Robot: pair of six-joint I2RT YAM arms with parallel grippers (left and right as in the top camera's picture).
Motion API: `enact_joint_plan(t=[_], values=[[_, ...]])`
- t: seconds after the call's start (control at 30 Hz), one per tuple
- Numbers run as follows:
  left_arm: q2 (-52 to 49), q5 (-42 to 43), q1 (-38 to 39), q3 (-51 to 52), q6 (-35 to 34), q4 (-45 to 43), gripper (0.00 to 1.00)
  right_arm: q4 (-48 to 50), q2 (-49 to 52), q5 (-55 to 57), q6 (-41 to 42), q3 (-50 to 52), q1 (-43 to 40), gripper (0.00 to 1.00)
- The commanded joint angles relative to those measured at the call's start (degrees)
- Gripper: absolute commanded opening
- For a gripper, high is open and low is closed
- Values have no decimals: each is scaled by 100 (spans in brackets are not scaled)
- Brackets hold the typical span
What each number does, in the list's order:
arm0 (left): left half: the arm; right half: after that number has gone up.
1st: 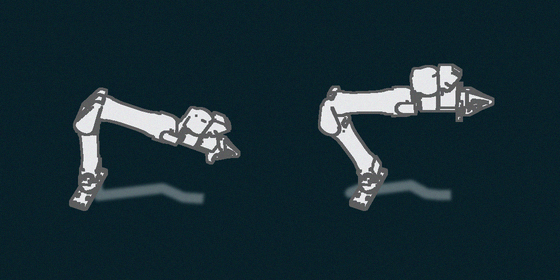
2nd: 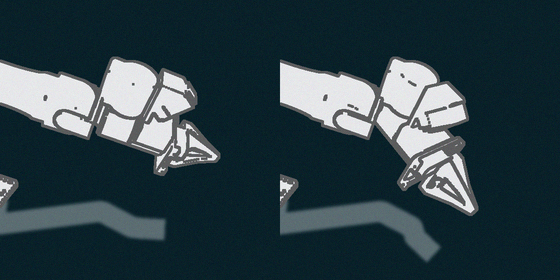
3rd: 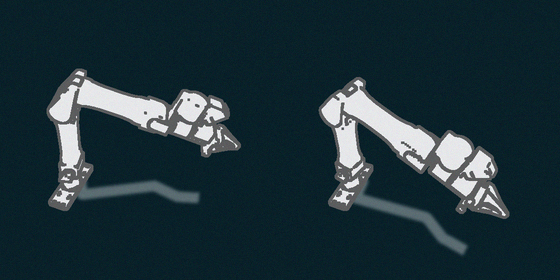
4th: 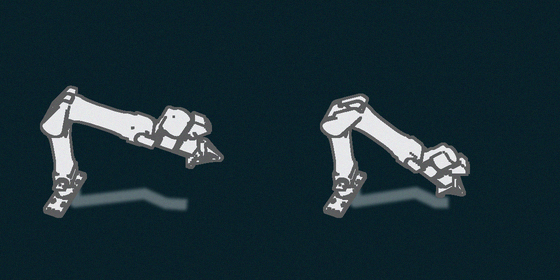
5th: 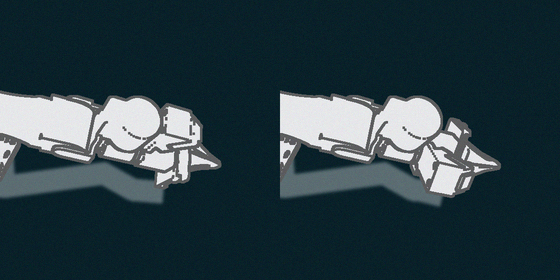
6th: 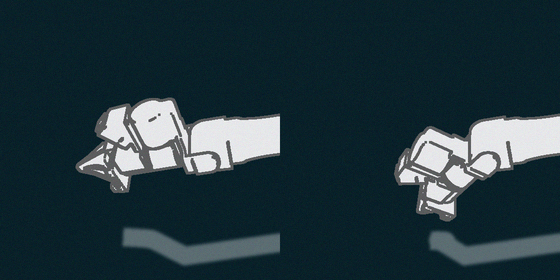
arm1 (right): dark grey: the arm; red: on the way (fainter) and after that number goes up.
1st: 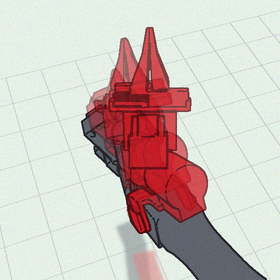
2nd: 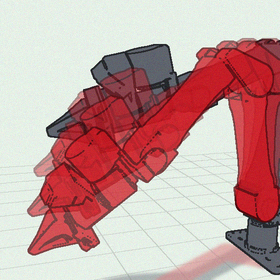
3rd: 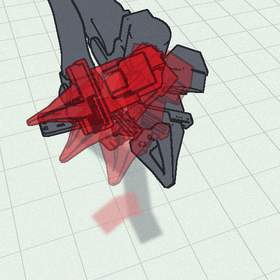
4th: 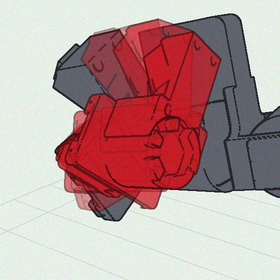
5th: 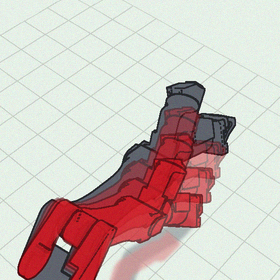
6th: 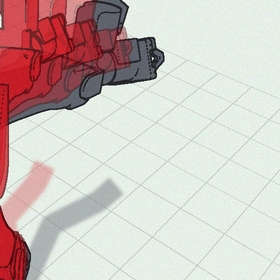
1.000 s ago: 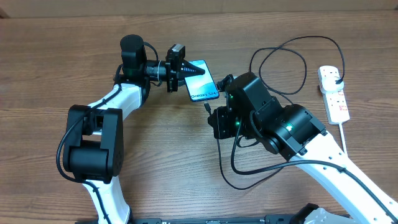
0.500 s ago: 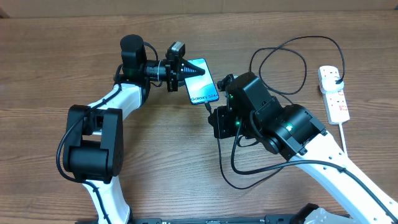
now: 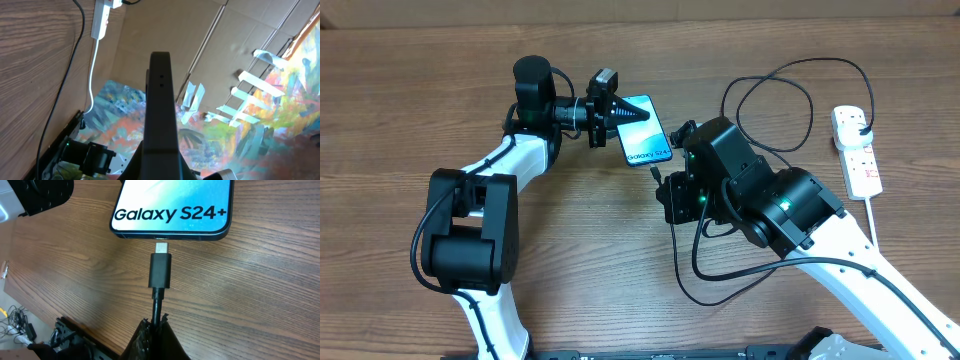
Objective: Plug charger to phone and switch on socket
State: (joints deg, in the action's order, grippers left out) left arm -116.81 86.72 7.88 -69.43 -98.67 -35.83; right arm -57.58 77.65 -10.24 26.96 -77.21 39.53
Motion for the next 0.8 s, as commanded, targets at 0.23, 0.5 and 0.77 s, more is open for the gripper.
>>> enact_joint_plan(t=[0.23,0.5,0.77], values=[[-9,61,39,-146,-76,-46,4,70,17,214,-48,20,26,4],[-9,136,39,-146,-76,-46,4,133,17,269,-201,20,26,4],[-9,15,39,-146,-177,-46,4,48,94,249,-201,20,26,4]])
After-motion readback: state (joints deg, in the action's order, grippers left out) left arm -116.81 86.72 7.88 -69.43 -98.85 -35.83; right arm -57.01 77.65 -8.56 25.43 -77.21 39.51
